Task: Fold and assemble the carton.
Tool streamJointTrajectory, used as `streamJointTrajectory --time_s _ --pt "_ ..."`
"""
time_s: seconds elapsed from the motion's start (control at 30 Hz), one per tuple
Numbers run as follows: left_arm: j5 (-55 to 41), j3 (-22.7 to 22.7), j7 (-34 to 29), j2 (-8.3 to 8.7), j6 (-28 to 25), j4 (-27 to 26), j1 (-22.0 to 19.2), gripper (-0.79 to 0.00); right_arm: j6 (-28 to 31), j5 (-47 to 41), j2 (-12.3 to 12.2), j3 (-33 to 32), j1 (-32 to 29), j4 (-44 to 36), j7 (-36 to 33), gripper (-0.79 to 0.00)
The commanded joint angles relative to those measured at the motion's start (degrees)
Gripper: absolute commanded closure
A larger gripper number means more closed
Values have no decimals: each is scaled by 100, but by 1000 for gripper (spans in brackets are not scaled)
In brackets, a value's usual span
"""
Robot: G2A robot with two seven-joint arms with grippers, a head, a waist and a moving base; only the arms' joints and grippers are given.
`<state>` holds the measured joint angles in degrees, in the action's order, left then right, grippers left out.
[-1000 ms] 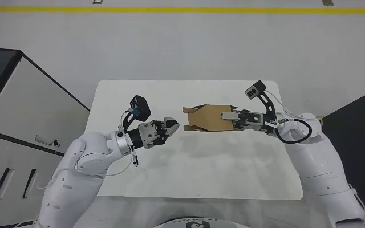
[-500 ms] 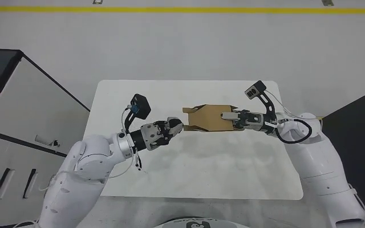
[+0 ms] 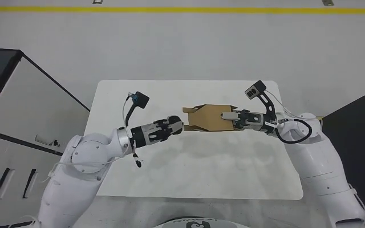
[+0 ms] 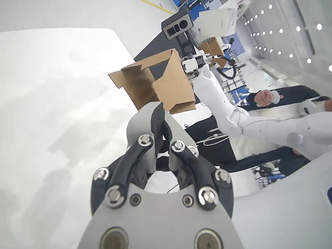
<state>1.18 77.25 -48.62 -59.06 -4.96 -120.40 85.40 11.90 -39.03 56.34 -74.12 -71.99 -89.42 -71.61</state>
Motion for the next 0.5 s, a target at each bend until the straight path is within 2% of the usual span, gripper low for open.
streamJointTrajectory --time_s 0.0,0.07,0.33,0.47 --pt "-590 -30 -59 -17 495 123 -71 0 0 0 0 0 0 0 0 0" --pt "-777 1 -120 -20 677 136 -247 0 0 0 0 0 0 0 0 0" --pt "-804 -4 -48 -25 673 147 -233 0 0 0 0 0 0 0 0 0" --pt "-735 -81 8 -25 832 226 -256 0 -32 126 0 15 -40 -122 87 0"
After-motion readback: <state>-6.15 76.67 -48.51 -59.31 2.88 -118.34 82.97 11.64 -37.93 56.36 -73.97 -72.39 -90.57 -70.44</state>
